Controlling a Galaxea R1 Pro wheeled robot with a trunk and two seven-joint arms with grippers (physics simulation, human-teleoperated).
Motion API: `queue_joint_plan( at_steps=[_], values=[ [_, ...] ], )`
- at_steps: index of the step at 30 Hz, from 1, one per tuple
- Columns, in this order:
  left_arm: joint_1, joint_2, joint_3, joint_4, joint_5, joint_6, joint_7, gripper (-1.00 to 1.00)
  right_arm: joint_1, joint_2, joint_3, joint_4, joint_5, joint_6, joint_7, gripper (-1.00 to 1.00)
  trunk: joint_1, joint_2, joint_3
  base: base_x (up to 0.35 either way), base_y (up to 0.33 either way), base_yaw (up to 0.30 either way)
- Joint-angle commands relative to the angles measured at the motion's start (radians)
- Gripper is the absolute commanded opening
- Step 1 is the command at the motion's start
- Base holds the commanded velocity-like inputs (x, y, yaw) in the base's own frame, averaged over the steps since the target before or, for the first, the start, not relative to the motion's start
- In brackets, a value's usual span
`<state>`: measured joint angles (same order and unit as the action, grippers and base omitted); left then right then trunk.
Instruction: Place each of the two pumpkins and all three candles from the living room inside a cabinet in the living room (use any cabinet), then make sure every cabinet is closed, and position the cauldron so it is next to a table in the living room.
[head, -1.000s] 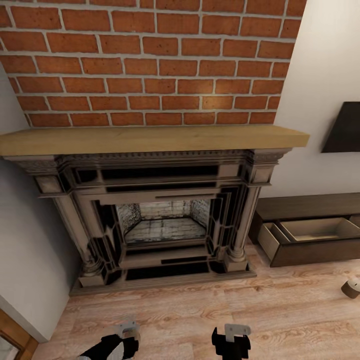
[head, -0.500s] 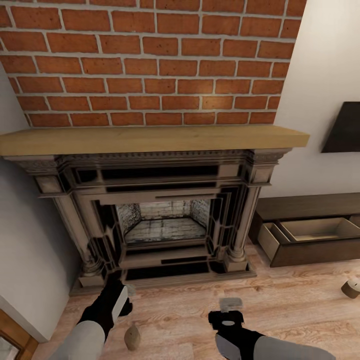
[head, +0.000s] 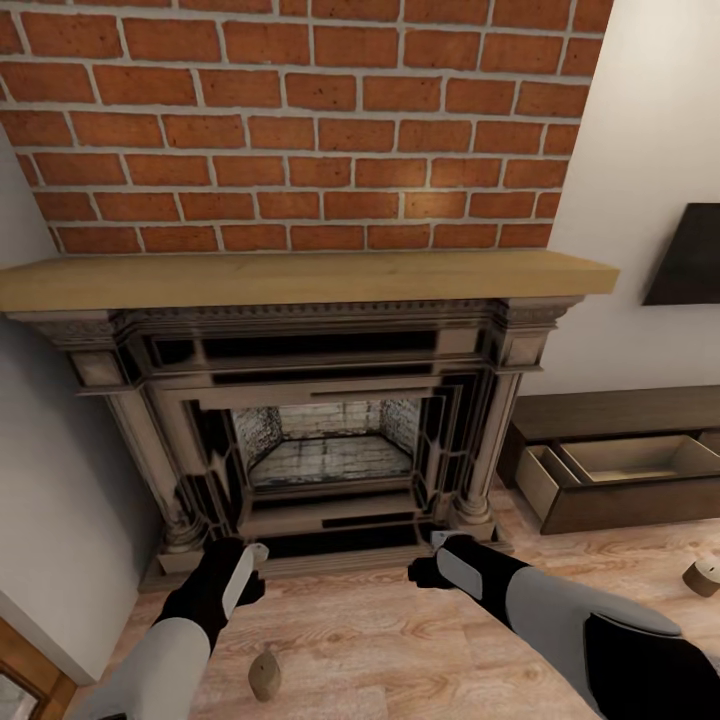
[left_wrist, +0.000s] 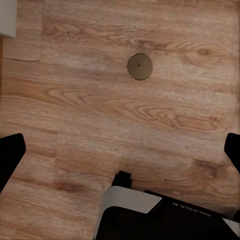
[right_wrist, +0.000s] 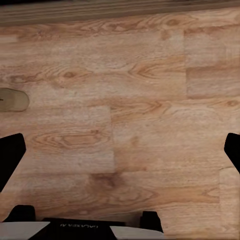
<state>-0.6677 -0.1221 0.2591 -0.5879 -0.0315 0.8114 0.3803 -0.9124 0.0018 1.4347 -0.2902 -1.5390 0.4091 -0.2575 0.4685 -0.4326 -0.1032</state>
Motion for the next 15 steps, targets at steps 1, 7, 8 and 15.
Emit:
queue_joint_plan(
  at_steps=[1, 7, 8, 15],
  values=[
    [-0.001, -0.002, 0.006, -0.002, -0.003, 0.004, 0.0, 1.0, -0.003, 0.002, 0.005, -0.002, -0.006, 0.005, -0.007, 1.0, 0.005, -0.01, -0.006, 0.0, 0.0, 0.0],
    [-0.001, -0.002, 0.001, -0.052, 0.032, 0.029, 0.005, 1.0, -0.006, 0.016, 0.011, -0.003, -0.006, 0.018, -0.006, 1.0, 0.028, -0.052, -0.024, 0.0, 0.0, 0.0],
    [-0.001, -0.002, 0.001, -0.065, 0.033, 0.043, 0.005, 1.0, -0.006, 0.017, 0.011, -0.004, -0.006, 0.018, -0.006, 1.0, 0.031, -0.059, -0.027, 0.0, 0.0, 0.0],
    [-0.02, -0.002, -0.001, -0.186, -0.06, 0.208, 0.002, 1.0, -0.007, 0.015, 0.012, -0.021, -0.007, 0.02, -0.005, 1.0, 0.058, -0.108, -0.049, 0.0, 0.0, 0.0]
  ],
)
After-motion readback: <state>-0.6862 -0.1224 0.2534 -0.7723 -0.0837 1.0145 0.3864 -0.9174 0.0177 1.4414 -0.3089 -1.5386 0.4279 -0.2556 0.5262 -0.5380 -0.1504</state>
